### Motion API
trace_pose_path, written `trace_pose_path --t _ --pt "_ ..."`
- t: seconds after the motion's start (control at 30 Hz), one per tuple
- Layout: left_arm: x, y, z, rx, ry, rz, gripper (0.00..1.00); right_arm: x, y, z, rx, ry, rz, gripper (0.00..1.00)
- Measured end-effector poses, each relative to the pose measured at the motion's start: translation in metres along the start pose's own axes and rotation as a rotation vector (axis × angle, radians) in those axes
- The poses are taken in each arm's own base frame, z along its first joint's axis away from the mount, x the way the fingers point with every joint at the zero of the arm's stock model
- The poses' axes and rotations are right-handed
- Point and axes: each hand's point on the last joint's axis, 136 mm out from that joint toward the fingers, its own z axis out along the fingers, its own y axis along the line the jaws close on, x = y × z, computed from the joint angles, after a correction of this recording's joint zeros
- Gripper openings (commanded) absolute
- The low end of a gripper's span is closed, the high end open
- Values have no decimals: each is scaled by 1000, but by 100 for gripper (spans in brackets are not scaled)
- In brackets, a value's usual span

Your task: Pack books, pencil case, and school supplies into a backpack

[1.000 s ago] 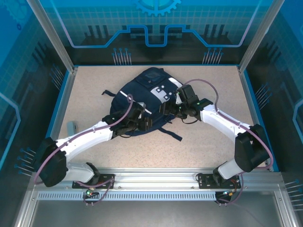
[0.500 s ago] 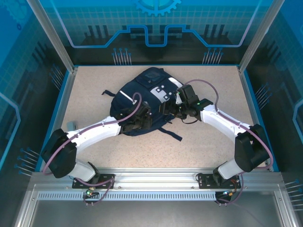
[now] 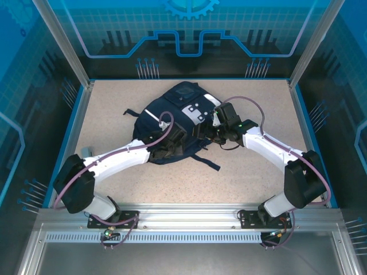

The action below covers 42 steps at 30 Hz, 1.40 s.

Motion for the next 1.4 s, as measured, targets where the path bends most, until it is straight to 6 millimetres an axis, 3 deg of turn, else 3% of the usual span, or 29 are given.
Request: trace_pose_path --t 0.3,0.9,1.17,1.4 --pt "3 -4 3 -68 23 17 47 0 0 0 1 0 0 79" --pt "9 -1 3 -146 47 65 1 0 0 0 1 0 0 79" --pt "4 -4 -7 -102 10 89 0 1 4 1 -26 7 11 73" --pt "2 -21 -18 66 -27 151 0 0 27 2 -165 23 90 71"
